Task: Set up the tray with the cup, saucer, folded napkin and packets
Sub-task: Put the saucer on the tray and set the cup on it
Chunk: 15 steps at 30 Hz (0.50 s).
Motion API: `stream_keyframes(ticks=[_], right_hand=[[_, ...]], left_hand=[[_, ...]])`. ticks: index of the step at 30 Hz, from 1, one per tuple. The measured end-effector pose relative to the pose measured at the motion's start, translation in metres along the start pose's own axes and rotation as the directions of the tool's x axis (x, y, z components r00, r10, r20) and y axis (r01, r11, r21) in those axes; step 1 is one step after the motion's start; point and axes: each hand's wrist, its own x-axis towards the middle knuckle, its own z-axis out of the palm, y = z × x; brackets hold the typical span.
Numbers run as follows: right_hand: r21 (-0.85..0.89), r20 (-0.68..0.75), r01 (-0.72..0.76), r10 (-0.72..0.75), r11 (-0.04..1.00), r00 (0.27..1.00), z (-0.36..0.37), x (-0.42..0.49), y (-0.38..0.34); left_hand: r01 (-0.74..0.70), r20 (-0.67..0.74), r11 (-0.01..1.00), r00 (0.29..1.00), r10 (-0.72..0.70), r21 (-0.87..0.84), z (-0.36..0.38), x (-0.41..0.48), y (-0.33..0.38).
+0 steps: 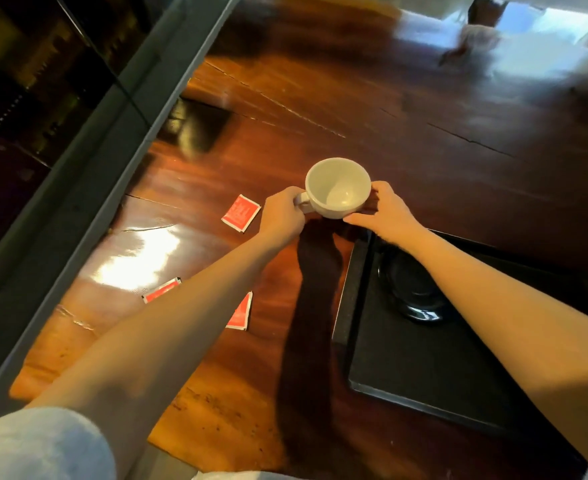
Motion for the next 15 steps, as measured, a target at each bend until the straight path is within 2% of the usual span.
stream_keyframes(ticks=[5,11,15], right_hand=[[0.177,-0.028,0.013,-0.008,0.984,1.0,-0.044,-0.037,0.014],[0.265,-0.005,0.019,-0.019,0.964,1.0,-0.091,-0.084,0.03],[0.324,-0.059,0.043,-0.025,0.945,0.998,-0.108,-0.12,0.044]], left_hand=[[-0.1,0.05,0.995,0.994,0.1,-0.003,0.015,-0.016,0.039],[-0.245,0.14,0.969,0.961,0.238,0.029,0.036,-0.03,0.081],[-0.3,0.227,0.954,0.929,0.292,0.0,0.056,-0.042,0.103]])
